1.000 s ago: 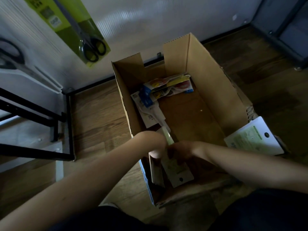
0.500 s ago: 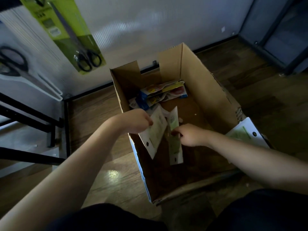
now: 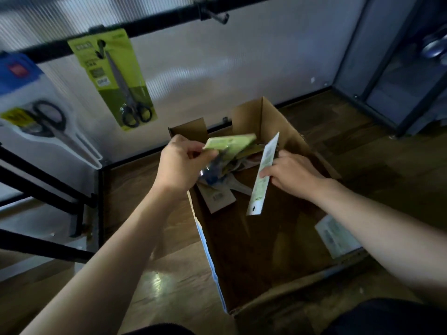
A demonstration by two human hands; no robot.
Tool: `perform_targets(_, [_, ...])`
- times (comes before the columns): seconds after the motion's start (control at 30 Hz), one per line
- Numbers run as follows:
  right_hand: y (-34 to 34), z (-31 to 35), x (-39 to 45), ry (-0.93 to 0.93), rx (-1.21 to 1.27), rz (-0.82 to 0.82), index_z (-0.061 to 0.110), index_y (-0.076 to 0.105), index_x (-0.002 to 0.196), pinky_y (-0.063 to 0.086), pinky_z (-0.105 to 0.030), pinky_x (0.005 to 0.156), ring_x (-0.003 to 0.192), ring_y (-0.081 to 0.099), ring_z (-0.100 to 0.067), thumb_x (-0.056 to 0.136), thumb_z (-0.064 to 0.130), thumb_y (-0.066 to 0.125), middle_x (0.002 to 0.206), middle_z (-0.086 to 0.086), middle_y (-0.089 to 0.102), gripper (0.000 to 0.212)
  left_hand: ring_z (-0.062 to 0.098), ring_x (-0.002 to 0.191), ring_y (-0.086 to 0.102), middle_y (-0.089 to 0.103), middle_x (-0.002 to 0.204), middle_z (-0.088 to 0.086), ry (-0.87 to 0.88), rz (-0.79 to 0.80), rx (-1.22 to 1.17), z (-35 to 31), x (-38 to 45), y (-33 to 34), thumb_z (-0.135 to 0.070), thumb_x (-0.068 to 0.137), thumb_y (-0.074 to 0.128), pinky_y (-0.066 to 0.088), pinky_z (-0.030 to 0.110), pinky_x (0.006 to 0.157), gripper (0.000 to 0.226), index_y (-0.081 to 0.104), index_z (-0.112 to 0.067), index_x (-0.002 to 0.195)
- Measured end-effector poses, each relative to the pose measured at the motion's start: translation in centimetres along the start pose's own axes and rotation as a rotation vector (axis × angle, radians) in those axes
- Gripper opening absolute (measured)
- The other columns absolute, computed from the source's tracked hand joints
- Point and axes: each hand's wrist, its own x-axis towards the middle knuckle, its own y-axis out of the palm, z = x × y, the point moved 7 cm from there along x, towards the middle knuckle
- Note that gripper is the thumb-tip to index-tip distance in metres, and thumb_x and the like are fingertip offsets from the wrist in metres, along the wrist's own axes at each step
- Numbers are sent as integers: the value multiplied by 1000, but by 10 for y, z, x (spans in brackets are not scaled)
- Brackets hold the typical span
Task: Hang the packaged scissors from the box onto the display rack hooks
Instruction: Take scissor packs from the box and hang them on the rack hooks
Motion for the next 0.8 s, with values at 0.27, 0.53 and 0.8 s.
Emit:
perform_targets(0.27, [-52, 7, 25, 170, 112, -154, 28, 53, 88, 30, -32, 62, 89, 46, -24, 91, 36, 55, 92, 1, 44, 9, 2, 47, 40, 49, 51, -8, -1, -214, -269, -10, 5, -51, -29, 88, 65, 36, 19, 49, 34, 53, -16, 59])
perform_targets(0.53, [-120, 56, 53, -43, 114, -319, 12, 66, 94, 38, -33, 76, 92, 54, -22, 100, 33, 42, 95, -2, 57, 32, 2, 50, 33, 42, 58, -8, 66, -564, -199, -10, 0, -131, -31, 94, 56, 29, 22, 51, 31, 51, -11, 70])
perform_targets(0.8, [-163, 81, 85, -26, 386, -443, 13, 48, 61, 32, -33, 51, 51, 45, -18, 94, 42, 52, 56, -2, 48, 44, -8, 57, 43, 44, 70, -13, 61, -802, -257, -2, -12, -178, -23, 98, 48, 35, 9, 54, 17, 45, -19, 82])
